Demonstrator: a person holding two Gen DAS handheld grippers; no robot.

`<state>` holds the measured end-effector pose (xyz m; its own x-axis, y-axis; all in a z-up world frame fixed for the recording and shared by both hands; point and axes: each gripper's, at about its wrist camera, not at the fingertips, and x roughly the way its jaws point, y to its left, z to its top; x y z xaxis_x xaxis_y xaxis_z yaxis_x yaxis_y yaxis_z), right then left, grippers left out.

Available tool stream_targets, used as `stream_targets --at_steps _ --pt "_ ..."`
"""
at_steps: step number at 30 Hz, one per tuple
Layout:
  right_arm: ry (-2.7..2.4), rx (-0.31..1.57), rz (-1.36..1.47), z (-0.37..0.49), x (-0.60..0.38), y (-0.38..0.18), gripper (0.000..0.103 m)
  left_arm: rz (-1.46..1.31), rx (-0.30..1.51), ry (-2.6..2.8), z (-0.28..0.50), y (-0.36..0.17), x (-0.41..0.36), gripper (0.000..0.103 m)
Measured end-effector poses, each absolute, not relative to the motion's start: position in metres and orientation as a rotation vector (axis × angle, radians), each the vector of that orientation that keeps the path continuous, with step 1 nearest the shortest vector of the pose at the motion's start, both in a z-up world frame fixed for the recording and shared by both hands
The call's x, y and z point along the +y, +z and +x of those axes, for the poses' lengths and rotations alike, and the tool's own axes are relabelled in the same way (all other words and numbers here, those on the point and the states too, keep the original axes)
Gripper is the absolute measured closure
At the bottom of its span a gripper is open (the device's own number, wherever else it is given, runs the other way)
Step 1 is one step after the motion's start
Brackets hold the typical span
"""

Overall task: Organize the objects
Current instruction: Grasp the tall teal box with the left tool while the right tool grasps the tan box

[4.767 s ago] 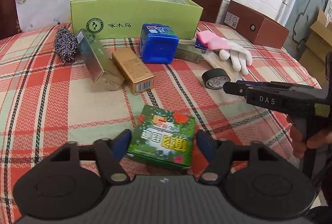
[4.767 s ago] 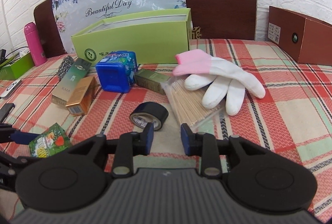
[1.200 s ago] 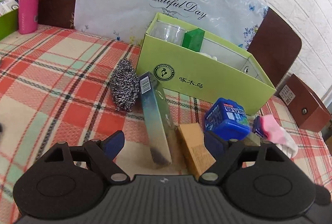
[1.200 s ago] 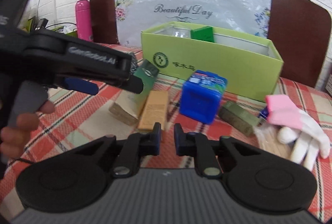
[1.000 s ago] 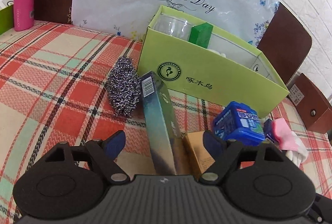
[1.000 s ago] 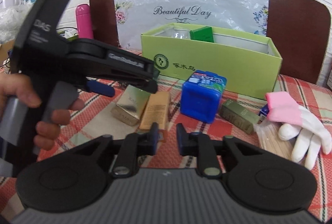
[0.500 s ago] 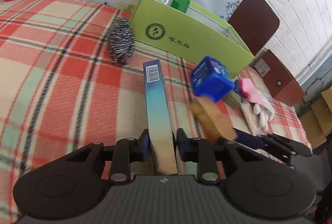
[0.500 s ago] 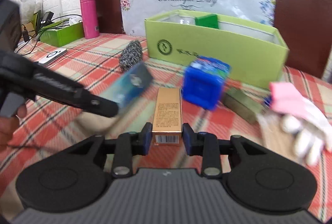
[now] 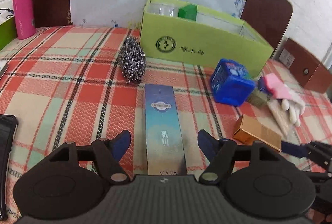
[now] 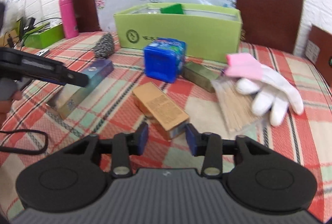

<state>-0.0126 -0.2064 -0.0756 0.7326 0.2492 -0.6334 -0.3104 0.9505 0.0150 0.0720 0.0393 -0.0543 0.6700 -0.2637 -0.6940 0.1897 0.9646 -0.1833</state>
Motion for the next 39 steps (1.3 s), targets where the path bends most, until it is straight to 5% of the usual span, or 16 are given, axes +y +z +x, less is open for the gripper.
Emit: stream_targets --at_steps 7,10,16,22,25,27,30,39 --pt "0.325 0.689 -0.135 -0.004 -0.193 -0.077 0.054 -0.052 0.793 -0.261 0.076 -0.061 0.029 0.030" --pt "0.443 0.699 -0.125 -0.010 -0.184 -0.074 0.059 0.002 0.787 -0.283 0.074 -0.060 0.024 0.057" --pt "0.401 0.644 -0.186 -0.013 -0.182 -0.065 0.055 -0.018 0.787 -0.305 0.068 -0.060 0.031 0.056" --pt "0.399 0.619 -0.219 0.009 -0.179 -0.065 0.055 0.027 0.772 -0.286 0.065 -0.063 0.022 0.031" --pt "0.407 0.665 -0.200 0.017 -0.169 -0.071 0.059 0.043 0.763 -0.285 0.064 -0.064 0.022 0.033" --pt "0.410 0.697 -0.183 0.015 -0.162 -0.074 0.070 0.046 0.762 -0.280 0.063 -0.063 0.025 0.051" --pt "0.480 0.714 -0.166 0.004 -0.154 -0.077 0.072 0.035 0.771 -0.265 0.065 -0.061 0.030 0.061" --pt "0.463 0.698 -0.177 0.020 -0.142 -0.078 0.065 0.049 0.773 -0.244 0.072 -0.061 0.021 0.052"
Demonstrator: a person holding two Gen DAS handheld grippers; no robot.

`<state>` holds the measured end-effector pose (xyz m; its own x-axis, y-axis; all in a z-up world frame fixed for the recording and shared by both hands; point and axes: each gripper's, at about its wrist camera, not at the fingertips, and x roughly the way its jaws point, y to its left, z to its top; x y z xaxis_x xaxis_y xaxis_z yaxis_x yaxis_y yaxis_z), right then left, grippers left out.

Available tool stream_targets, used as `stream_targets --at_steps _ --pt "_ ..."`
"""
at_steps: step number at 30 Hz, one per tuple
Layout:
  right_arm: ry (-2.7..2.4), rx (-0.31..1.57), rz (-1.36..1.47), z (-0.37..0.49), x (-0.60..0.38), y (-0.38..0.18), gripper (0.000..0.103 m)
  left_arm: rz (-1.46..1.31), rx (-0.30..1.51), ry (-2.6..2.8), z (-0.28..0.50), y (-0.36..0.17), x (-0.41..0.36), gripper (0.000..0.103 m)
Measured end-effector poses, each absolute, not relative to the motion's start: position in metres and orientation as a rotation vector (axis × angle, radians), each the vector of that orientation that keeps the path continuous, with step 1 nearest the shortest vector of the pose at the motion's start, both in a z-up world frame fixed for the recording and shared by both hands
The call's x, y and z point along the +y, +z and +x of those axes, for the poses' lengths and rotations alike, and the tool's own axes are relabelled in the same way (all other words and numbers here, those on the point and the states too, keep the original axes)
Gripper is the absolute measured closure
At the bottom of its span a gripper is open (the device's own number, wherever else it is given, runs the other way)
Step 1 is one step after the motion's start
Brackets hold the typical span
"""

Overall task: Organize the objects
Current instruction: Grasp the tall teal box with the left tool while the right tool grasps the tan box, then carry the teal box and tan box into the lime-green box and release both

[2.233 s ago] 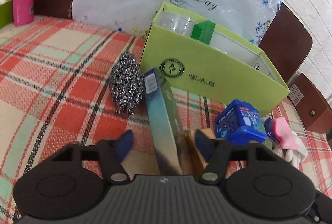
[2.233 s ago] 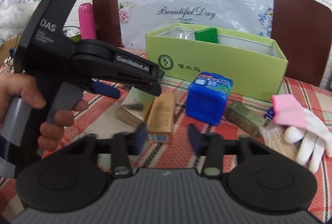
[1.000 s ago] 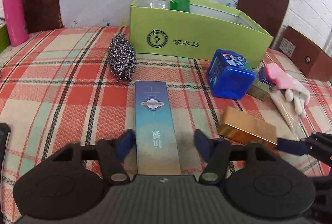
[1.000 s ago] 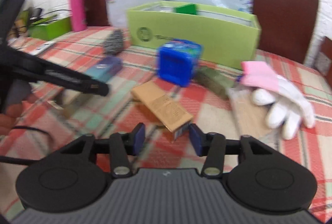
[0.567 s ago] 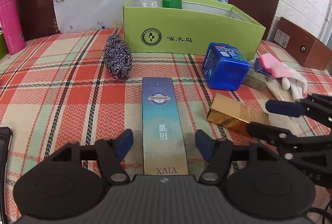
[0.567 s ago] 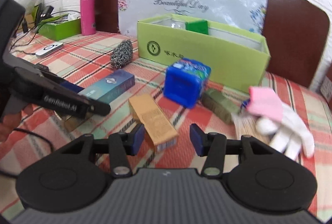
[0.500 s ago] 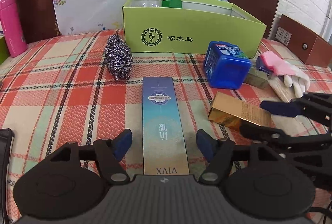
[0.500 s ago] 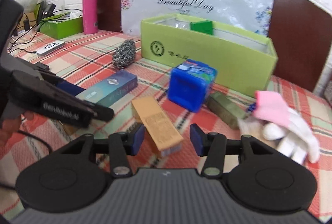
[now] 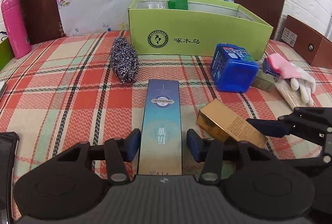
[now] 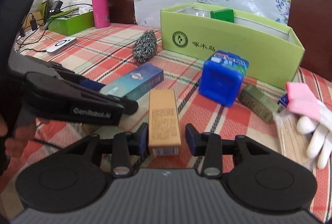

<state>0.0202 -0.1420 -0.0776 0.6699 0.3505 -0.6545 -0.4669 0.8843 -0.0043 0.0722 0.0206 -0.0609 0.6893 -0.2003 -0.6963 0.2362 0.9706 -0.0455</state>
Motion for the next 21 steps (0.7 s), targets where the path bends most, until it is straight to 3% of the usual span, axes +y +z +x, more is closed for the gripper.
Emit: stream_targets --at_steps 5,6,12,21 --pt "0.456 0.707 -0.152 0.027 -0.142 -0.083 0.068 0.075 0.765 -0.243 0.073 -0.061 0.017 0.062" --pt "0.460 0.705 -0.151 0.026 -0.143 -0.083 0.072 0.074 0.766 -0.244 0.073 -0.061 0.017 0.062" --pt "0.500 0.711 -0.093 0.026 -0.155 -0.076 0.072 0.020 0.766 -0.302 0.070 -0.049 0.021 0.062" --pt "0.442 0.581 0.040 0.028 -0.198 -0.028 0.072 -0.013 0.611 -0.415 0.081 0.007 0.011 0.062"
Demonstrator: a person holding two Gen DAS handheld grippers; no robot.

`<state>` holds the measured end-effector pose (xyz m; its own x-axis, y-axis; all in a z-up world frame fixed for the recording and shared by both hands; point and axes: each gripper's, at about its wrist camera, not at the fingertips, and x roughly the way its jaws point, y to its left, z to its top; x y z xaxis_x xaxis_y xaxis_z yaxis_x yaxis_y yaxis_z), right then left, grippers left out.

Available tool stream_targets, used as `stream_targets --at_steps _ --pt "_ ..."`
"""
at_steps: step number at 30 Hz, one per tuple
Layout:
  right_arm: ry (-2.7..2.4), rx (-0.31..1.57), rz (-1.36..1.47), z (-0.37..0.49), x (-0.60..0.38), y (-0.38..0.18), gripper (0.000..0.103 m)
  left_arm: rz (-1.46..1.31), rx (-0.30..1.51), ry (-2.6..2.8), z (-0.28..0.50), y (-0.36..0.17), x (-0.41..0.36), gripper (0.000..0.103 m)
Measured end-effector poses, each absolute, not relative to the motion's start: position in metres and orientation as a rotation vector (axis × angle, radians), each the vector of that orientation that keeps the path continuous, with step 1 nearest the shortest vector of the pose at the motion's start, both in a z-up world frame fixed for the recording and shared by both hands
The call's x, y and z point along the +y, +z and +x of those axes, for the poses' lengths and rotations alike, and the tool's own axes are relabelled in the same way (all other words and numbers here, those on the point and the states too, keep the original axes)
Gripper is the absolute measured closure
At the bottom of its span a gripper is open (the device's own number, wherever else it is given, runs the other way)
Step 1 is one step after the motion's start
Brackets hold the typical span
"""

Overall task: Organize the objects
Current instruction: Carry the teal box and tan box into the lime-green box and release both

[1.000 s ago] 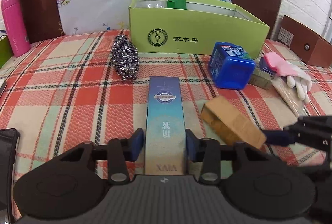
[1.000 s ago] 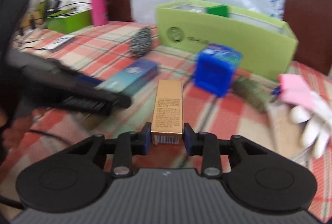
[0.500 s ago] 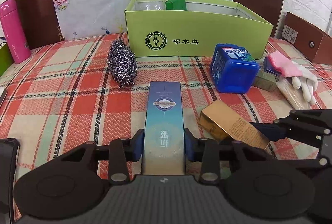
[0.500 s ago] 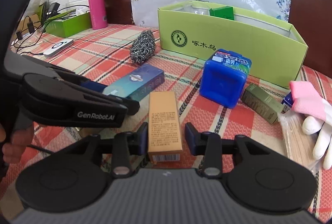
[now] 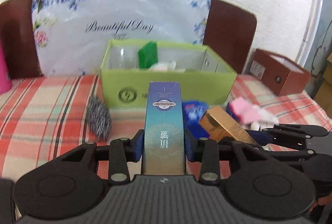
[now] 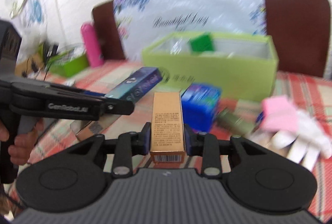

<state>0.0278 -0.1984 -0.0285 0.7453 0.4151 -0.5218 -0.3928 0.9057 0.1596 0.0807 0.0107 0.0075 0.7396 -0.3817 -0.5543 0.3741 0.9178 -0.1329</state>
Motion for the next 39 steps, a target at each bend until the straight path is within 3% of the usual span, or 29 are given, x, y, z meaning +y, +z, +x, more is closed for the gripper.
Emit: stream_targets --at_steps 13,24,25,26,27,28,30,32,39 --pt "0.107 0.389 0.006 0.094 -0.242 0.020 0.072 -0.112 0.456 -0.482 0.170 0.067 -0.036 0.062" --pt "0.014 0.389 -0.101 0.190 -0.230 -0.005 0.072 -0.098 0.536 -0.431 0.248 0.033 -0.072 0.063" --pt "0.014 0.396 -0.108 0.195 -0.229 -0.009 0.072 -0.095 0.537 -0.437 0.251 0.028 -0.072 0.062" --pt "0.014 0.406 -0.117 0.199 -0.227 -0.014 0.072 -0.086 0.540 -0.448 0.254 0.023 -0.072 0.051" --pt "0.020 0.419 -0.132 0.203 -0.225 -0.020 0.071 -0.080 0.551 -0.455 0.254 0.018 -0.071 0.037" --pt "0.021 0.423 -0.148 0.204 -0.223 -0.024 0.067 -0.083 0.557 -0.449 0.252 0.015 -0.069 0.033" --pt "0.001 0.395 -0.185 0.195 -0.220 -0.030 0.041 -0.094 0.552 -0.426 0.244 0.012 -0.063 0.031" --pt "-0.018 0.344 -0.209 0.182 -0.218 -0.031 0.028 -0.107 0.552 -0.382 0.236 0.015 -0.057 0.028" --pt "-0.062 0.302 -0.122 0.136 -0.229 -0.017 0.008 -0.101 0.570 -0.265 0.193 0.028 -0.039 0.024"
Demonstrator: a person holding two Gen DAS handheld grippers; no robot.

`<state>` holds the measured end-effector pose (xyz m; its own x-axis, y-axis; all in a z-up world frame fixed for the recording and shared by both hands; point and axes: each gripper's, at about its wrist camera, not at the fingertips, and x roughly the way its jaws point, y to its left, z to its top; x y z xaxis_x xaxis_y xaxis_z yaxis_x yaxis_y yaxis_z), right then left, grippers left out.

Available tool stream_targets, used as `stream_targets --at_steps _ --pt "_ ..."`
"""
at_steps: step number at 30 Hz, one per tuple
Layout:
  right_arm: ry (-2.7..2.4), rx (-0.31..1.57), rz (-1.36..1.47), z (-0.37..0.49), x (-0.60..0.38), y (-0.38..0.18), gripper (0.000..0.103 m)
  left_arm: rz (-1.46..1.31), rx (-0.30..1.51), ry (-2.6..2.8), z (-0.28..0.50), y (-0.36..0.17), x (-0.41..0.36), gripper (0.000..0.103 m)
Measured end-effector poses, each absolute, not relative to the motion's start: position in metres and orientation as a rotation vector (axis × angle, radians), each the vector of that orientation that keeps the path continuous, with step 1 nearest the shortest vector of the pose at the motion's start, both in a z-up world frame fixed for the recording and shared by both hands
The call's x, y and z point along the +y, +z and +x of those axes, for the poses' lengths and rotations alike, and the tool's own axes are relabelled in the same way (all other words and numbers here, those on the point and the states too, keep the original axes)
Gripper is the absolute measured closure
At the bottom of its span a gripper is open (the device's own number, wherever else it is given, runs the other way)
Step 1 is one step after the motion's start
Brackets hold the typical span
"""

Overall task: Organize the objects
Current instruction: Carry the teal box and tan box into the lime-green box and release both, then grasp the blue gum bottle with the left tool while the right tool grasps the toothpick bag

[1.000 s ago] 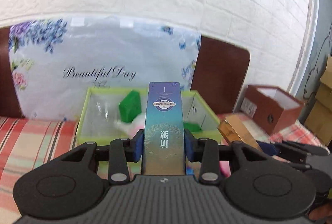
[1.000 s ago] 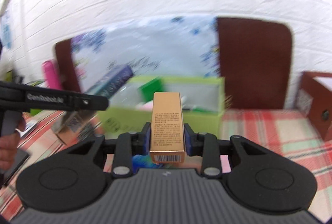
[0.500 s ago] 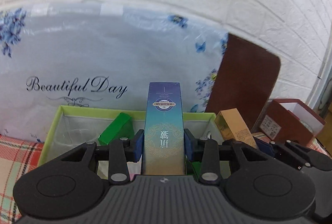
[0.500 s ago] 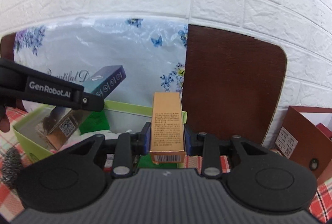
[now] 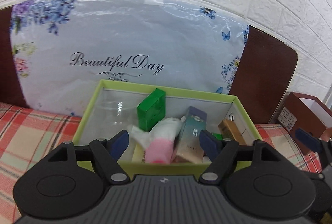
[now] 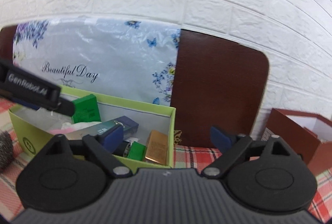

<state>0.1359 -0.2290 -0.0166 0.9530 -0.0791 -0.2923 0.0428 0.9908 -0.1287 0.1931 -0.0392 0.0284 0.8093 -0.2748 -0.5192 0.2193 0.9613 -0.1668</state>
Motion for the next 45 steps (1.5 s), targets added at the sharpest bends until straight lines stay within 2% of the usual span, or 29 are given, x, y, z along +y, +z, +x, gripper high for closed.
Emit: stream_targets --at_steps 6,14,25,28,30,34,36,38,45 --pt "-0.062 0.332 -0.018 0.089 -0.244 -0.012 0.004 -0.106 0.607 -0.256 0.149 0.017 -0.031 0.023" --pt "-0.056 0.436 0.031 0.034 -0.251 -0.038 0.004 -0.127 0.697 -0.303 0.108 -0.011 -0.035 0.023" --pt "-0.048 0.504 0.064 -0.006 -0.260 -0.057 0.004 -0.074 0.685 -0.358 0.122 -0.022 -0.077 0.023" --pt "-0.039 0.522 0.063 -0.008 -0.261 -0.059 0.009 -0.058 0.702 -0.357 0.133 -0.031 -0.079 0.023" --pt "-0.029 0.533 0.066 -0.010 -0.262 -0.062 0.013 -0.075 0.721 -0.371 0.136 -0.037 -0.073 0.041" --pt "0.010 0.574 0.059 -0.008 -0.259 -0.069 0.025 -0.095 0.739 -0.381 0.126 -0.036 -0.057 0.041" --pt "0.038 0.602 0.052 -0.003 -0.256 -0.073 0.034 -0.067 0.738 -0.377 0.115 -0.034 -0.050 0.041" --pt "0.061 0.612 0.036 0.002 -0.252 -0.077 0.039 -0.053 0.742 -0.375 0.104 -0.034 -0.041 0.041" --pt "0.040 0.592 -0.078 0.036 -0.249 -0.085 0.039 -0.074 0.759 -0.368 0.080 -0.037 -0.019 0.041"
